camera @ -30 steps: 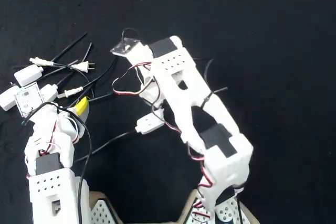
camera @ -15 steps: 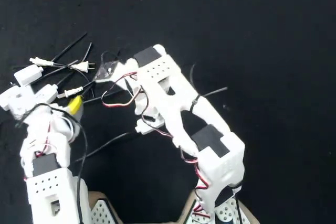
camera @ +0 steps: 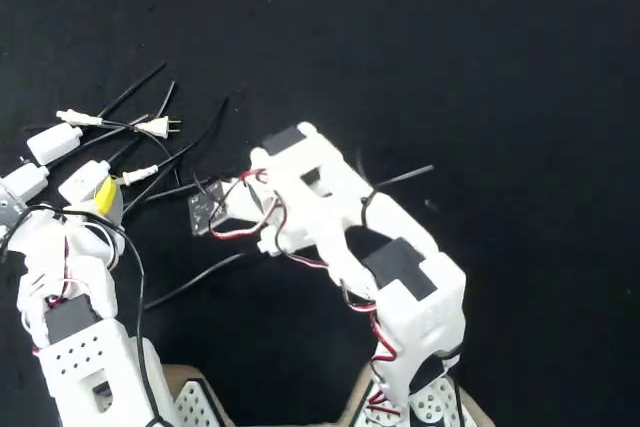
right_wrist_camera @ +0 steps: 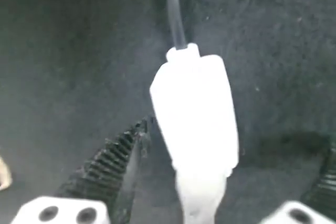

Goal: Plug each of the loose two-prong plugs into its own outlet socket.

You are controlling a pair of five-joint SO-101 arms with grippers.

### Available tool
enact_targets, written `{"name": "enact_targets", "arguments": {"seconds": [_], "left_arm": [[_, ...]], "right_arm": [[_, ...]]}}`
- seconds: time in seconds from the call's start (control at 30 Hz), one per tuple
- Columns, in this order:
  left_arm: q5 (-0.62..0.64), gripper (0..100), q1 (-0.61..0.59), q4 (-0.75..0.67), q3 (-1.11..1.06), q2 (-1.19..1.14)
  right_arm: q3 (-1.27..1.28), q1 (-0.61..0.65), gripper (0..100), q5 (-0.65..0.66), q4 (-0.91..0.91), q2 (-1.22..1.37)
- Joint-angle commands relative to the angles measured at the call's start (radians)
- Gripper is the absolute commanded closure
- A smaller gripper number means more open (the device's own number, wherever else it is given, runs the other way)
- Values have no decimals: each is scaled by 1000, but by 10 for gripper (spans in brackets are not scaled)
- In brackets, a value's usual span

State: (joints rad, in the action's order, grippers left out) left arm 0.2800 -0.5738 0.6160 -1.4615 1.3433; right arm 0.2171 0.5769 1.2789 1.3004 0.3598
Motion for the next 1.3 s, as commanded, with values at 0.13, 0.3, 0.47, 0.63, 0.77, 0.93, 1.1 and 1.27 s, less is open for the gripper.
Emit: {"name": "enact_targets", "arguments": {"seconds": [0.13, 0.3, 0.47, 0.63, 0.77, 0.93, 1.1, 1.27], "left_arm": [[11, 683, -5, -15, 62, -2], [11, 683, -5, -15, 62, -2], [11, 683, -4, -15, 61, -2], [11, 683, -4, -15, 59, -2], [9, 683, 8, -17, 54, -2], [-5, 683, 58, -17, 44, -3], [-48, 683, 77, -17, 33, -3], [-48, 683, 77, -17, 31, -3]], "right_arm": [[38, -12, 799, -54, -86, -68], [-13, -89, 956, -133, -66, -110], [-97, -282, 987, -195, -9, -226], [-240, -557, 988, -457, -2, -275], [-381, -773, 988, -605, 26, -225], [-636, -908, 988, -692, 160, -7], [-1026, -987, 988, -740, 258, 263], [-1409, -1043, 988, -738, 321, 544]]}}
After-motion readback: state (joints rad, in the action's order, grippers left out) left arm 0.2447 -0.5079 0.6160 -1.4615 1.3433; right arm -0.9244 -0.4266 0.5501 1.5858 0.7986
